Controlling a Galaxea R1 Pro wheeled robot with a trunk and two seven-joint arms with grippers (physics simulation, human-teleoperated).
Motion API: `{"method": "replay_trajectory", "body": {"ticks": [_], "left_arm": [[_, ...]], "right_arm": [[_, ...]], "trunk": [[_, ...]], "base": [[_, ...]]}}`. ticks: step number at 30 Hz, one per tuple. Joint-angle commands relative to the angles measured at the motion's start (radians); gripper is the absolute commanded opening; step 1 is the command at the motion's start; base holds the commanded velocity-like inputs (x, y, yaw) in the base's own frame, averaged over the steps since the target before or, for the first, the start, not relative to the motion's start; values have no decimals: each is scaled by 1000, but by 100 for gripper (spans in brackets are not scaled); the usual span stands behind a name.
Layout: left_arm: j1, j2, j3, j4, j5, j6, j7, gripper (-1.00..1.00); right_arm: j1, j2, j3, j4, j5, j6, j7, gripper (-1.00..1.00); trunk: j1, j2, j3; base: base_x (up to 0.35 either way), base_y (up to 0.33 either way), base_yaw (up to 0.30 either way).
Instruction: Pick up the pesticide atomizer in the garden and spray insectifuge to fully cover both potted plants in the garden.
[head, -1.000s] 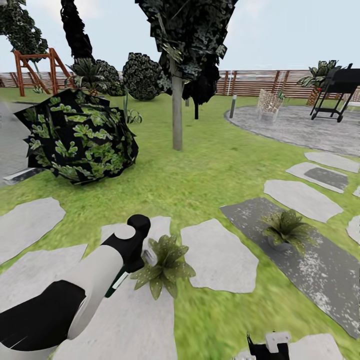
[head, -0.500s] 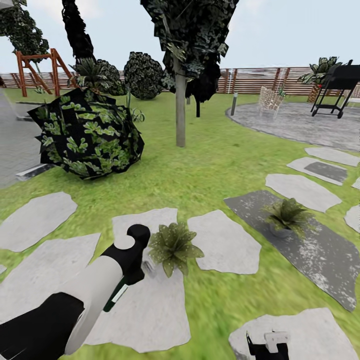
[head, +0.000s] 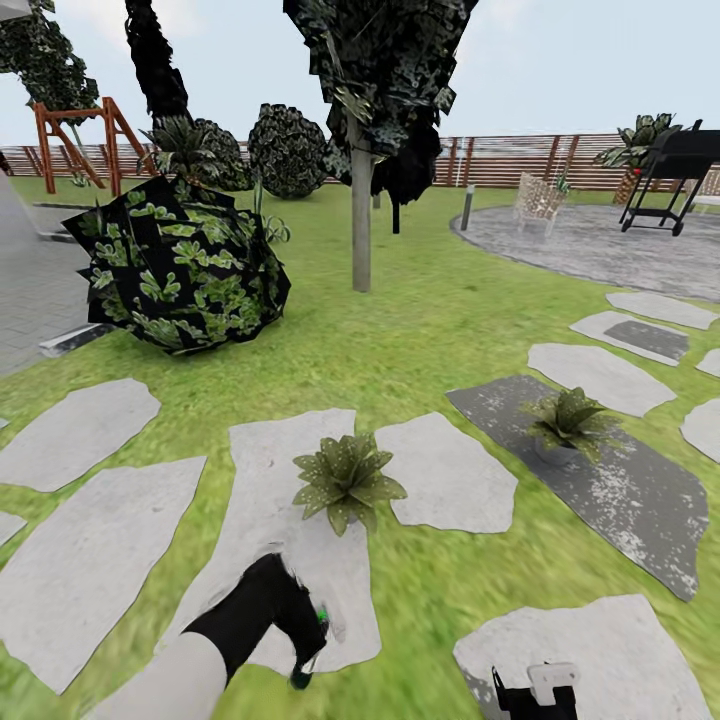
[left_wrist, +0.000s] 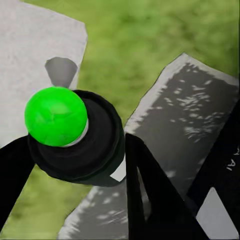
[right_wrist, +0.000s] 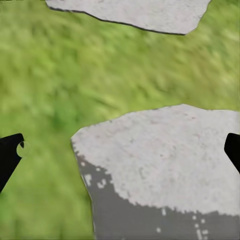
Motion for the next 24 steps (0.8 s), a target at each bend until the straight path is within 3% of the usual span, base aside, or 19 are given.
{"method": "replay_trajectory", "body": {"ticks": [1,2,4,7,8,10,11,13,15,21,23,24], "left_arm": [[26,3,0,4,52,-79,73,-100],[45,4,0,11,94,-152,131,-100],[60,5,0,36,132,-265,178,-100],[65,6,14,63,157,-375,192,-100],[65,5,36,65,175,-388,189,-100],[63,3,47,67,188,-395,168,-100],[63,3,49,68,191,-397,148,-100],[63,5,56,76,197,-398,115,-100],[62,7,58,85,198,-398,96,-100],[63,17,60,90,199,-382,72,-100],[63,12,58,89,197,-379,71,-100],[62,12,57,87,197,-379,67,-100]], "right_arm": [[0,0,9,0,-11,-3,-2,100],[0,0,10,0,-10,-3,-1,100],[0,0,10,-1,-10,-3,3,100],[0,-5,9,-53,-9,-3,8,100],[0,-8,13,-103,-5,-3,10,100],[0,-11,35,-157,33,-3,31,100],[0,-14,48,-187,74,-2,51,100],[0,-40,59,-220,136,0,70,100],[0,-56,63,-228,162,1,84,100],[-16,-92,65,-234,237,2,346,100],[-38,-94,66,-239,268,2,395,100],[-59,-95,66,-249,306,5,434,100]], "trunk": [[0,0,-1],[0,0,-1],[0,0,-1],[0,0,-1],[0,0,-1],[0,0,-1],[0,0,-1],[0,0,-1],[0,0,-1],[0,0,-1],[0,0,-1],[0,0,-1]], "base": [[0,0,0],[0,0,0],[0,0,0],[0,0,0],[0,0,0],[0,0,0],[0,0,0],[0,0,0],[0,0,0],[0,0,0],[0,0,0],[0,0,0]]}}
